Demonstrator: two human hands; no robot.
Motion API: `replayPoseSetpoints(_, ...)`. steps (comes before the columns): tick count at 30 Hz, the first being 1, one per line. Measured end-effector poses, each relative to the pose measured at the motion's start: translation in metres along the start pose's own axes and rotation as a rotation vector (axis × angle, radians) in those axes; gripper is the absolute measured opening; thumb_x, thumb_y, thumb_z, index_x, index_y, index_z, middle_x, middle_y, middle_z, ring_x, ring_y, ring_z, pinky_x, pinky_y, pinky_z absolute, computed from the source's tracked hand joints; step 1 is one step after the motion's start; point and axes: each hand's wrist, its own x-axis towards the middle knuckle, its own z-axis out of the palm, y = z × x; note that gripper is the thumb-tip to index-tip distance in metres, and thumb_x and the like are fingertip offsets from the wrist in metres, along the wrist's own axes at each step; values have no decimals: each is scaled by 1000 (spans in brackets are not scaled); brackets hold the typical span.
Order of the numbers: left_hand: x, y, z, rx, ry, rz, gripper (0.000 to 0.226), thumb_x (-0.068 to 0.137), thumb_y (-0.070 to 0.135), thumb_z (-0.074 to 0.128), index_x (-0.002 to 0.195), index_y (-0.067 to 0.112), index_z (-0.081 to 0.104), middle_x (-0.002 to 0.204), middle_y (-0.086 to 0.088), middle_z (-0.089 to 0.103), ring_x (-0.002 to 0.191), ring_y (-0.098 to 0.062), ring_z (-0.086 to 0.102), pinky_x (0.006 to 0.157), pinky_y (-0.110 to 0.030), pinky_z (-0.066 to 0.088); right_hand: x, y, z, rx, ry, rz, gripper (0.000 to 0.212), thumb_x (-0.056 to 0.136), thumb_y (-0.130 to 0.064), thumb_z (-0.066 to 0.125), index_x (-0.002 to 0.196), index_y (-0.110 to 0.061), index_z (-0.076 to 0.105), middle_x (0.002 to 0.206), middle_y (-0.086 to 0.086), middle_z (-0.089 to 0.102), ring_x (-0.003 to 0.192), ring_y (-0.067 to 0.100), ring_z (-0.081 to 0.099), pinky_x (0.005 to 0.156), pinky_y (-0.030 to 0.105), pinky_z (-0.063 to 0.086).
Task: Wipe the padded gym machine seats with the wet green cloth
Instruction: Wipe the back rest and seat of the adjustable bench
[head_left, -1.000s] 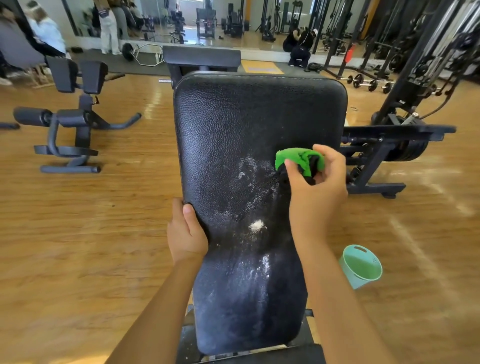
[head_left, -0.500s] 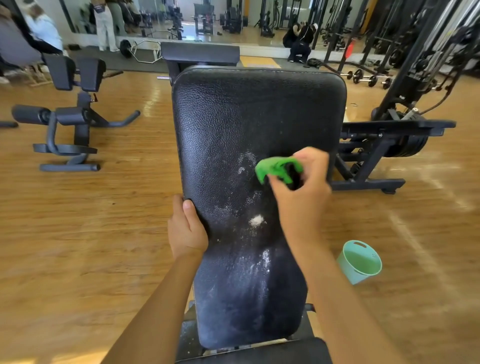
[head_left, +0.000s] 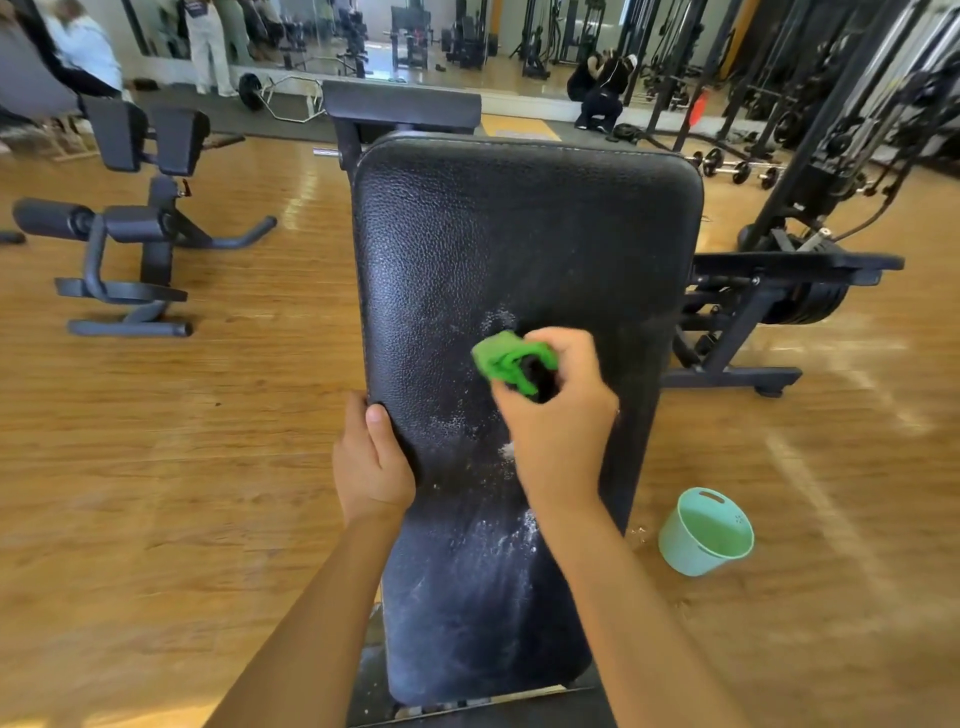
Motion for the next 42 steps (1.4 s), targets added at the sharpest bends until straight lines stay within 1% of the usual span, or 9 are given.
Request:
replayPoseSetpoints(4,-1,3,-1,1,2,13,62,91,49,16,99,0,52,70,5,45,60,-11,31,56,-35,17,-10,3,3,-30,-101,-47,40,65,-5,82,100,-16,64,93,-2,66,85,12,60,78,7,41)
replayPoseSetpoints(10,2,-1,0,19,-10,16,60,91,50,15,101,3,52,68,14,46,62,-25,42,57,-41,29,48,-4,-23,-8,221,-9,40,68,-6,76,104,-13,60,99,-5,62,93,15,61,86,37,51)
replayPoseSetpoints(13,2,-2,1,14,2,23,57,92,48,15,98,3,51,68,6,46,62,-27,43,58,-44,32,46,-12,-11,-4,247,21,38,70,-7,78,103,-11,61,97,-6,63,90,11,60,82,32,52)
replayPoseSetpoints(16,2,-2,1,13,-6,20,56,93,49,16,96,4,49,69,3,47,65,-36,50,58,-47,39,11,-12,15,-29,100,-52,39,65,-6,80,100,-11,63,95,1,65,87,17,61,82,21,47)
replayPoseSetpoints(20,2,-2,-2,9,-22,22,56,92,50,16,94,4,48,67,8,44,64,-35,48,57,-46,37,-19,-9,28,-63,-78,-126,40,64,-1,80,100,-8,64,95,4,65,90,14,57,84,5,36)
replayPoseSetpoints(27,2,-4,0,15,-22,15,54,93,48,17,98,5,49,66,10,45,58,-21,43,54,-38,31,44,-21,-6,52,220,12,56,68,0,77,117,-10,52,101,-7,63,96,8,62,90,22,48)
replayPoseSetpoints(31,2,-3,0,2,-7,22,56,93,46,18,103,3,51,72,4,50,63,-28,46,57,-40,35,20,-20,15,43,111,7,59,67,-4,80,118,-16,51,98,1,68,94,15,65,87,22,48)
replayPoseSetpoints(36,2,-4,-1,2,-42,14,58,92,50,16,100,3,50,72,2,49,66,-33,49,58,-44,37,-14,-14,27,31,-93,-27,69,67,-3,82,117,-33,43,100,1,68,95,10,62,85,7,42)
replayPoseSetpoints(42,1,-1,-2,-10,-36,14,60,93,48,17,107,1,51,79,-13,58,71,-36,53,62,-46,41,43,-21,-7,71,180,-17,60,68,2,78,117,-13,48,92,-12,64,90,0,62,85,9,43)
